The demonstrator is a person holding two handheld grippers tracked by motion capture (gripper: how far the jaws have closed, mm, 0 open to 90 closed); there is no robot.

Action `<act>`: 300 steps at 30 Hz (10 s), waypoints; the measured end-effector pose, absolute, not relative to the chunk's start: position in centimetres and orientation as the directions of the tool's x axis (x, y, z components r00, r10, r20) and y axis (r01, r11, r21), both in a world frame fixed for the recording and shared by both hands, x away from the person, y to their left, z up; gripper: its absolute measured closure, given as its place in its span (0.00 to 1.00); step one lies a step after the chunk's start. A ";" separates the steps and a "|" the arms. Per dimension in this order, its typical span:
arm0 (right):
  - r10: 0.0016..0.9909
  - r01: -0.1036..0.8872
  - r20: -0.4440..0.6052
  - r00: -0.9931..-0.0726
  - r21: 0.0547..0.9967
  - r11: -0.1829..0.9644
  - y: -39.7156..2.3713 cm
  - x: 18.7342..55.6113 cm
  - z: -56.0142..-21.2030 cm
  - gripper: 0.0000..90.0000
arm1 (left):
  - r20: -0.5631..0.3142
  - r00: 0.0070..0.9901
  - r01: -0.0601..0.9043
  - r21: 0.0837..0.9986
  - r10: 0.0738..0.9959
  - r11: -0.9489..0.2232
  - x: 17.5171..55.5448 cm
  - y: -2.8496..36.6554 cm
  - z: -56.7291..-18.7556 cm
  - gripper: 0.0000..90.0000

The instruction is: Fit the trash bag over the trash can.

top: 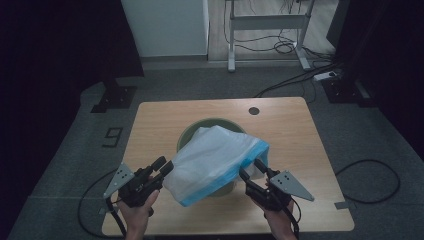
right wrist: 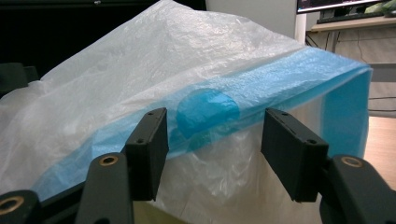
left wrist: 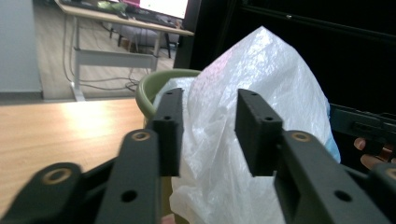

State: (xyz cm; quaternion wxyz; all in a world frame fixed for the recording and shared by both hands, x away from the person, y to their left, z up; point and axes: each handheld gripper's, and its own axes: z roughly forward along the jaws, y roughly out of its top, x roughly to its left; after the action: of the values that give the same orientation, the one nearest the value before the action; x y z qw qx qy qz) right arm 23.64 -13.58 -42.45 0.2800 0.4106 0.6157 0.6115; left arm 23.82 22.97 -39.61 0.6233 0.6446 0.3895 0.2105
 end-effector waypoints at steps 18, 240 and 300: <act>0.841 0.090 0.077 -0.535 0.995 -0.033 -12.1 24.1 -40.8 0.79 | -0.114 0.727 0.247 0.964 0.677 -0.102 24.3 17.6 -38.0 0.45; 0.851 0.273 0.191 -0.488 0.960 -0.059 -22.2 27.0 -43.4 0.99 | -0.432 0.647 0.408 0.892 0.628 0.194 28.4 26.2 -39.7 0.96; 0.851 0.312 0.175 -0.496 0.950 -0.014 -21.4 26.1 -46.3 0.98 | -0.470 0.656 0.529 0.845 0.590 0.085 28.7 27.3 -42.0 0.99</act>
State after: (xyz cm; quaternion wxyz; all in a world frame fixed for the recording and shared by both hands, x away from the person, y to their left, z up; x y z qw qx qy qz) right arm 26.12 -21.38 -46.29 0.2408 0.4407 0.6595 0.5593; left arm 28.68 27.25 -42.01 0.6092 0.6761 0.4137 0.0254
